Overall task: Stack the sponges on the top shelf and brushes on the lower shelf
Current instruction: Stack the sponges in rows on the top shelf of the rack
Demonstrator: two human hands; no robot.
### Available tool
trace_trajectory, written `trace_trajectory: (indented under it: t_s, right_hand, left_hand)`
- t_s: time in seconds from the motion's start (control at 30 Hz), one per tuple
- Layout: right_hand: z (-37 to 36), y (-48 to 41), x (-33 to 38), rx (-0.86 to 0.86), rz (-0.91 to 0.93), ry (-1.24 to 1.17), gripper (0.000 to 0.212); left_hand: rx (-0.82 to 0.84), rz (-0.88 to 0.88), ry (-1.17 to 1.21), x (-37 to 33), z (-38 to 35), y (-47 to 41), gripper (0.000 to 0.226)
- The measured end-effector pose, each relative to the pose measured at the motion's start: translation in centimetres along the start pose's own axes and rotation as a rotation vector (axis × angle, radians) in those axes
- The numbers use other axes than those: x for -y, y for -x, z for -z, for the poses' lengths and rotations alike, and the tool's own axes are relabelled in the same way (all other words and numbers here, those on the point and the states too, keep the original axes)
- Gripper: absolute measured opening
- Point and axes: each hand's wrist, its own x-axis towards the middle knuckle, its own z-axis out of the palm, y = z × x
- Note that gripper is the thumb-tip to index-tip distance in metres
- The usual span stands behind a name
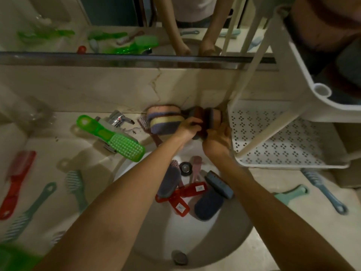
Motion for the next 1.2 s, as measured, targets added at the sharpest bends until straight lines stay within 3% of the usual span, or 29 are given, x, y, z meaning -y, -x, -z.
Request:
trace_trajectory:
  t_s: [0.07,0.3,0.5,0.63,0.83,0.93,1.07,1.2]
  right_hand:
    - [-0.2,-0.4,0.0,0.099,-0.018,-0.037,0.037]
    - [-0.3,-0.6,0.4,0.076,0.075,0.049,0.036]
    - [0.4,1.0,0.7,0.002,0.12,0.05,0.034]
    - [2.0,3.0,0.6,-0.081,0.142,0.109,0.029]
    - [6.1,6.2,1.5,-0.422,0.301,-0.005,0.033]
    - [9.1,8.2,2.6,-0.591,0.394,-0.112,0.023]
    - [13.5,11.2,4.0,-0.751,0.509,-0.39,0.011]
    - [16.5,13.9,4.8,-0.621,0.459,-0.569,0.044]
  left_hand:
    - [-0.047,-0.061,-0.067,0.5,0.2,-0.5,0.031]
    - [-0.148,-0.124,-0.103,1.0,0.9,0.2,0.026]
    - [-0.19,-0.108,-0.02,0.8,1.6,2.0,0.028]
    - [-0.251,-0.197,0.025,0.0,1.3,4.3,0.027]
    - [-0.403,-0.347,0.387,-2.7,1.1,10.3,0.041]
    - [-0.49,-0.339,0.664,-4.5,1.5,13.6,0.043]
    - [-0.335,-0.253,1.099,-7.2,2.5,17.4,0.015]
    - [-0.164,-0.246,1.152,-9.2,2.6,20.7,0.016]
